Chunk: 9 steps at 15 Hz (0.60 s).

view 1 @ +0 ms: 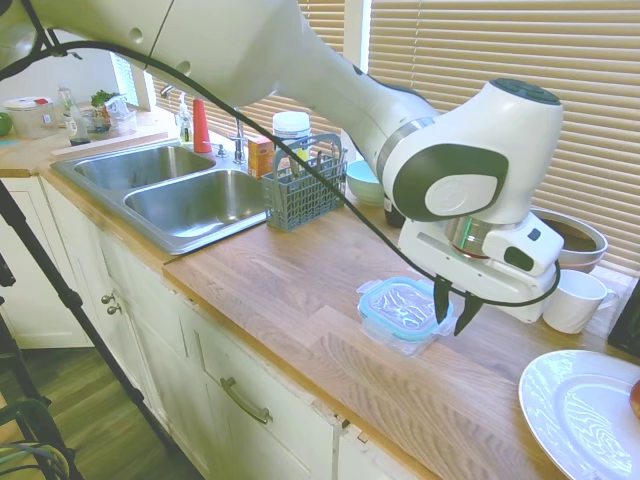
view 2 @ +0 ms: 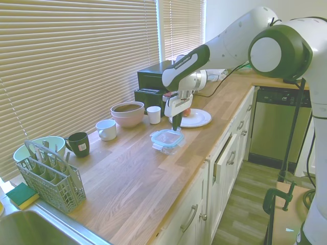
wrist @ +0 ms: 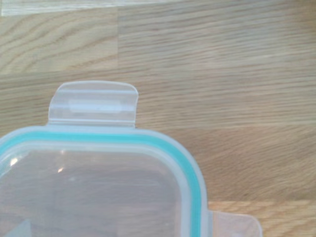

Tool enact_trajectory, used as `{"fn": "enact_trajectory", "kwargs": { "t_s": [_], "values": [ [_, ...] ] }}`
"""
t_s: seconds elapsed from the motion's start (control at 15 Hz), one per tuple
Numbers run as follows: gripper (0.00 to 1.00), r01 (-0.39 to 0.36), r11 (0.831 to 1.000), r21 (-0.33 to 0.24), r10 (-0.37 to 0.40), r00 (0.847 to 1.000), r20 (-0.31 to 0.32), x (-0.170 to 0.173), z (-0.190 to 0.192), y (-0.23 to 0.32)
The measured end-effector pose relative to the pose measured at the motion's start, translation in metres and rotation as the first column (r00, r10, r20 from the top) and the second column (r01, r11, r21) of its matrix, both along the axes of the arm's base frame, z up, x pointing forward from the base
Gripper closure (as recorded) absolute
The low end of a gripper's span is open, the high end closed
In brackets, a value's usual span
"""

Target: Cover the lid of the food container

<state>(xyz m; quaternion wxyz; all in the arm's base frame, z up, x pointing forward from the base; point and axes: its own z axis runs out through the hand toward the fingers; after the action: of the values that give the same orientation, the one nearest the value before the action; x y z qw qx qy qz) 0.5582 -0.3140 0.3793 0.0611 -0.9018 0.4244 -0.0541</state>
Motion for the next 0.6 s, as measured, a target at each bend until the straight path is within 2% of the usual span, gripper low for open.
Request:
{"fn": "enact_trajectory", "kwargs": {
  "t_s": [0.33,0.6],
  "values": [
    [0.0,-0.003,1.0,-0.027,0.004,0.999,0.034,0.004,0.01,0.002],
    [0.0,0.013,0.994,-0.105,-0.004,0.996,0.084,-0.007,0.052,0.025]
  ]
}}
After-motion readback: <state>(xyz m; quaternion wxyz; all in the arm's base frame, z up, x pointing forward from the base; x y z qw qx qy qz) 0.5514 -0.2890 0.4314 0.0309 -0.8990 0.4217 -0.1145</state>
